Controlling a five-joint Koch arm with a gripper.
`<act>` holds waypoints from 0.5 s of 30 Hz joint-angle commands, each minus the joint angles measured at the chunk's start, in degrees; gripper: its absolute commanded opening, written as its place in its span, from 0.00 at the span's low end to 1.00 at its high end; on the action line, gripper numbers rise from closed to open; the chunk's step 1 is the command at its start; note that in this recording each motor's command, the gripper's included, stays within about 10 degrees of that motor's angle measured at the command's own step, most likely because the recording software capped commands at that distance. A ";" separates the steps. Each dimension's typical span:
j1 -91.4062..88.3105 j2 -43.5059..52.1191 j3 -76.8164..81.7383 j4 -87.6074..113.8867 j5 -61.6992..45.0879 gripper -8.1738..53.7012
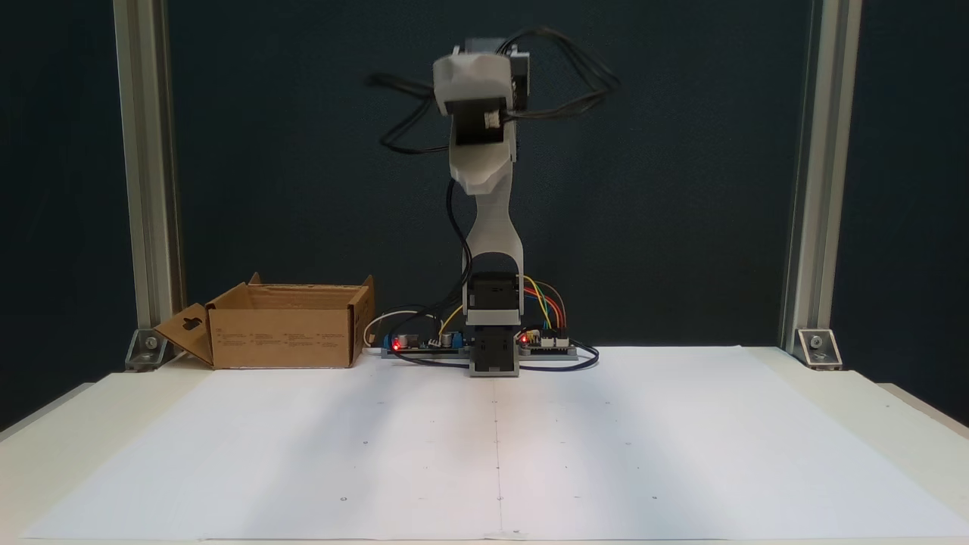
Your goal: Grasp a green dice and put it in the bin.
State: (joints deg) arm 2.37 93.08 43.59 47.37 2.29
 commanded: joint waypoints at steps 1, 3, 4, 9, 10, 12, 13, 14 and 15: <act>0.26 6.15 3.60 -9.47 2.46 0.84; 0.26 10.37 9.93 -12.81 2.55 0.84; 0.26 12.66 12.66 -14.22 2.55 0.84; 0.18 23.20 29.00 -22.74 2.20 0.84; 0.18 24.17 30.32 -25.56 2.20 0.84; 0.18 25.58 31.82 -27.05 2.29 0.84; 0.18 26.37 32.78 -28.63 2.29 0.84; 0.18 27.33 33.93 -30.21 2.29 0.84; 0.18 29.27 36.04 -32.50 2.37 0.84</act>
State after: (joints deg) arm 2.55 119.79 79.37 22.94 2.29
